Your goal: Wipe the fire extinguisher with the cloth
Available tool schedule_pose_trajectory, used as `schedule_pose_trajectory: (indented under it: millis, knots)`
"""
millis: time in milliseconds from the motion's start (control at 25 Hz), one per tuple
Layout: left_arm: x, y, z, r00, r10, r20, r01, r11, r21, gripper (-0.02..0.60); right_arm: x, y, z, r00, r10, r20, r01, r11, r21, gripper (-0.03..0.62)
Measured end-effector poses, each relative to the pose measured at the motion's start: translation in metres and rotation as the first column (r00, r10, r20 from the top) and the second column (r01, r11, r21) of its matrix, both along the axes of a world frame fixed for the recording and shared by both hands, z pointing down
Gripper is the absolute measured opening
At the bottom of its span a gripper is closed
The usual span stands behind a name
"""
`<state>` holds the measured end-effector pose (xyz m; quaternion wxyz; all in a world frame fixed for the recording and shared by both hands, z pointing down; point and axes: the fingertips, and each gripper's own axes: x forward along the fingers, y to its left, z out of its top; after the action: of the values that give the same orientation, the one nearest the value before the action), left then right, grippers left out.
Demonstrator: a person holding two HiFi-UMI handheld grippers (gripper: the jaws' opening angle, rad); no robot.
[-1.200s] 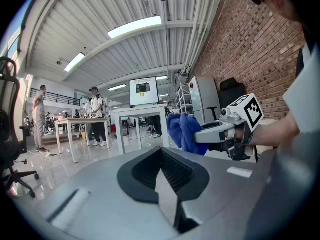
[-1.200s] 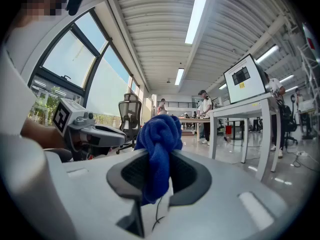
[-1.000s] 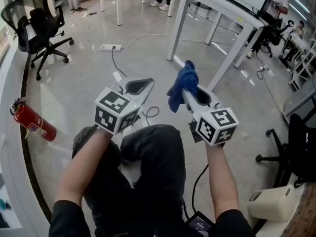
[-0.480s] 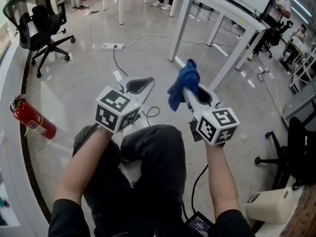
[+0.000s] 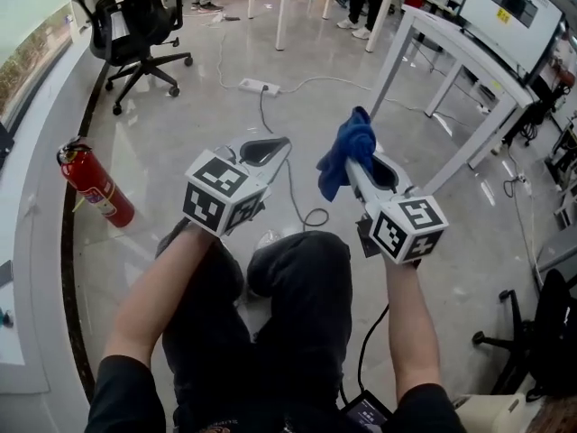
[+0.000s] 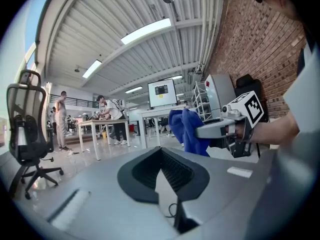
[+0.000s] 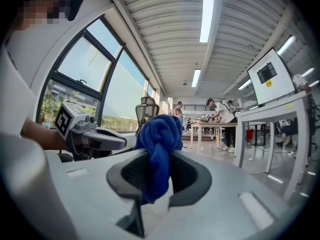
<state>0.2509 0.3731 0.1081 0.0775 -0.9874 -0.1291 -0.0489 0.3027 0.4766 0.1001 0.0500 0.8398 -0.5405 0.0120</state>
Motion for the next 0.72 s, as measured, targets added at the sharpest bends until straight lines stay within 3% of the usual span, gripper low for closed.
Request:
schedule_pose_trajectory:
  millis: [160, 400, 720]
  knots:
    - [-0.026, -0.045, -0.007, 0.994, -0.109, -0.012, 0.109, 0.994, 0.001, 0.006, -0.012, -0.044, -0.009, 0.995, -0.099, -0.019, 0.099, 0.995, -0.005, 0.092]
    - [-0.080, -0.105, -0.009, 0.960, -0.280, -0.014, 0.280, 0.960, 0.014, 0.008, -0.049, -0.112, -0.014, 0.960, -0.277, -0.039, 0.277, 0.961, 0.006, 0.092]
    - [-0.157, -0.159, -0.018, 0.879, -0.477, -0.013, 0.477, 0.878, 0.023, 0.008, -0.107, -0.180, -0.017, 0.872, -0.486, -0.058, 0.487, 0.873, 0.015, 0.092]
